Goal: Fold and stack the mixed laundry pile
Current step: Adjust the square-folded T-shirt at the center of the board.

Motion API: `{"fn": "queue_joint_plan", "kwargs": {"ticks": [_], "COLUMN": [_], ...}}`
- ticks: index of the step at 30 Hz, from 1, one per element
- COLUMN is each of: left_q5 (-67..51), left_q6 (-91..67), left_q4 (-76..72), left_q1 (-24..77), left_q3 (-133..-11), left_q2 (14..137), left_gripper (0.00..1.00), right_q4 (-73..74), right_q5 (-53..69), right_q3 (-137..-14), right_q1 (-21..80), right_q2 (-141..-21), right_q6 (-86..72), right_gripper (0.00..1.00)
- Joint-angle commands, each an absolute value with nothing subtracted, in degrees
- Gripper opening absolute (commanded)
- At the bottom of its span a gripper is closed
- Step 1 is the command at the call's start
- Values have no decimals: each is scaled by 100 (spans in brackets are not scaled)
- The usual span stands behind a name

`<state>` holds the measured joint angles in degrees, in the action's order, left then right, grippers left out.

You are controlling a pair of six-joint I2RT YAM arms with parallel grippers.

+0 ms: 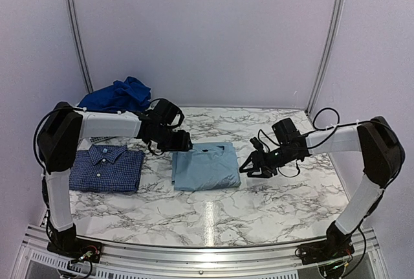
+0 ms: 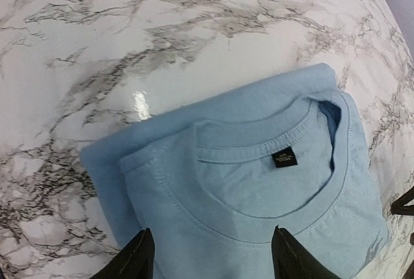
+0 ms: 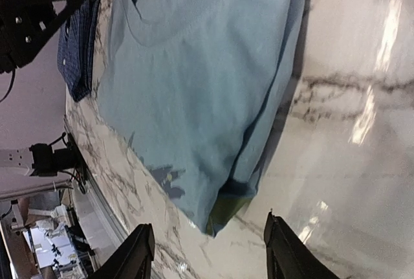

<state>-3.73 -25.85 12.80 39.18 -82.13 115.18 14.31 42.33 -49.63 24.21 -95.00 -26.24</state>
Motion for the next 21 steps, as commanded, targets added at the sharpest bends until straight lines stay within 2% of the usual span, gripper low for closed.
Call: {"fn": "queue_joint_plan", "kwargs": {"ticks": [1, 7, 12, 21], "left_q5": [-351, -778, -1036, -1259], "left_q6": [-2474, -2514, -2505, -2590], "left_q4": [1432, 1260, 1124, 1081], "left_q1": [3572, 3278, 3252, 3243], "left_q3": [-8385, -8496, -8680, -9000], "left_q2": [11614, 11872, 12105, 12577], "left_gripper": [62, 47, 39, 35], "right_q4": [1208, 1680, 1952, 1942], "right_q5": [3876, 3439, 3332, 3677], "right_q3": [-5988, -7402, -8216, -8660], "right_q1": [2082, 1967, 1956, 1959], "right_q2": [-10003, -11186, -11857, -12407], "right_q6": [-2489, -2262, -2156, -2163], "right_gripper": [52, 41, 35, 31]}}
